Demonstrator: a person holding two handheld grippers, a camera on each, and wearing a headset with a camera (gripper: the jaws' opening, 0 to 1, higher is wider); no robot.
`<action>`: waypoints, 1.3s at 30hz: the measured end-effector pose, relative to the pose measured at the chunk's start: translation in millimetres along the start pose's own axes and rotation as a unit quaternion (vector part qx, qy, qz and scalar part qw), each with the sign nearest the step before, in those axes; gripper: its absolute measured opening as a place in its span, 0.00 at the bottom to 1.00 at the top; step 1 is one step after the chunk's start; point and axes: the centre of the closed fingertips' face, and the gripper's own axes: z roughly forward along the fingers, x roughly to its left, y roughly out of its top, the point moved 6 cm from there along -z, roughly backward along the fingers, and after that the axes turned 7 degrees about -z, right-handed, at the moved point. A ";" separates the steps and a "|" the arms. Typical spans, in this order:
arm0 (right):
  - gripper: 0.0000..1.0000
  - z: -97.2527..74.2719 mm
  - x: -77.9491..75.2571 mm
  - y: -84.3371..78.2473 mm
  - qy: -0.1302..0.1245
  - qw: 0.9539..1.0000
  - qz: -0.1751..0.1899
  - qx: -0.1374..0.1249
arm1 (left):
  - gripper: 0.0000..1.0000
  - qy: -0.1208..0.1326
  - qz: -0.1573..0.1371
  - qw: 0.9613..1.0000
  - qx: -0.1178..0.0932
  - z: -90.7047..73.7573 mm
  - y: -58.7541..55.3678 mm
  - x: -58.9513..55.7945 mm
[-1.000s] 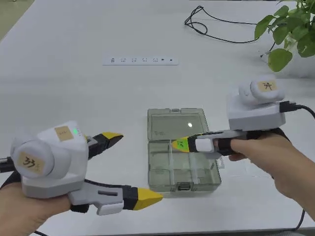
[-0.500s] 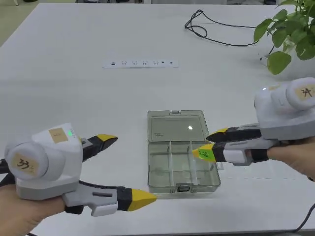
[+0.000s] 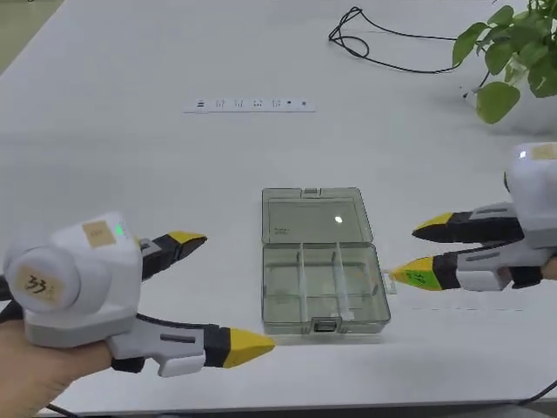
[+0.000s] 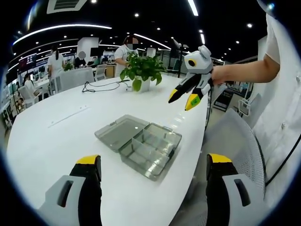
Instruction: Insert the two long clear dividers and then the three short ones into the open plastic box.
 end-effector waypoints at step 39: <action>0.40 47.6 -43.2 -76.3 0.107 0.938 -0.254 0.211 | 0.95 -0.007 -0.008 1.000 0.009 8.5 -4.4 8.0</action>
